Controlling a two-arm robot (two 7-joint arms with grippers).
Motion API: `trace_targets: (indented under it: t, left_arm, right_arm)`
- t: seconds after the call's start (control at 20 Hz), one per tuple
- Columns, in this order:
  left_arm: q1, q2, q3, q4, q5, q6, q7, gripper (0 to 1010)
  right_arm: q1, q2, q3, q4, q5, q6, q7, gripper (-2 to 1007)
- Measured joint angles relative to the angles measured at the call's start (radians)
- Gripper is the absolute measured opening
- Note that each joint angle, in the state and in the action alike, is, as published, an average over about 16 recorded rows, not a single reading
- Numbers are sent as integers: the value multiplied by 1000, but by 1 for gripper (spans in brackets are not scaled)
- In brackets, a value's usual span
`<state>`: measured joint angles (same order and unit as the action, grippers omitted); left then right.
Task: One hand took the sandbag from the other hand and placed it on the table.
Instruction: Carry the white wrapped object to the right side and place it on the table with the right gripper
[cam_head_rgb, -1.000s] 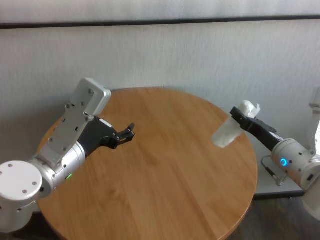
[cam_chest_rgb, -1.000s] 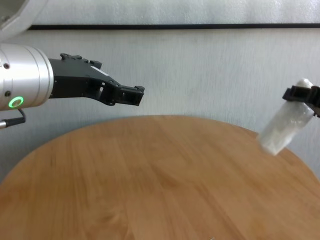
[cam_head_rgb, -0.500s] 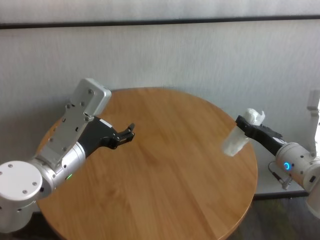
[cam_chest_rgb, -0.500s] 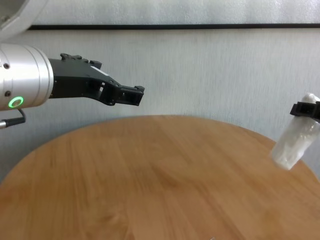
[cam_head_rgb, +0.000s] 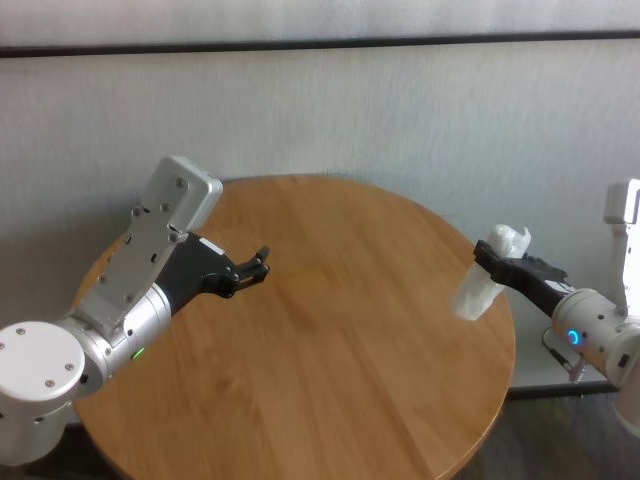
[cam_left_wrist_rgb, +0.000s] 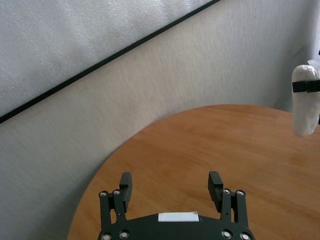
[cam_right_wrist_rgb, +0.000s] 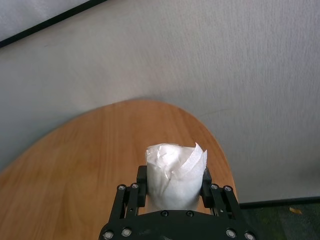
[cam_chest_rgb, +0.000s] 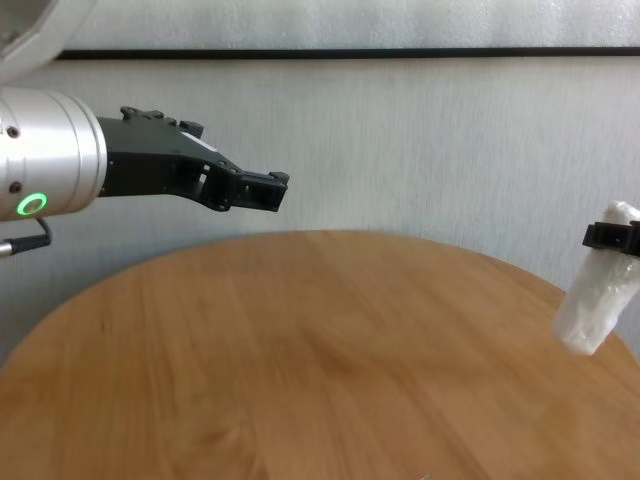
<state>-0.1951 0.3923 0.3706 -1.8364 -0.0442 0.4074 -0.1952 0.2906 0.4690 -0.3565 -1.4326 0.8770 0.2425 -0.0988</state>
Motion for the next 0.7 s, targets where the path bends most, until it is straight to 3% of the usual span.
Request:
trace_targets:
  t: [0.7]
  left_arm:
    - [0, 0, 0, 0, 0, 0, 0, 1000]
  right_arm:
    - [11, 19, -31, 14, -73, 39, 51, 603]
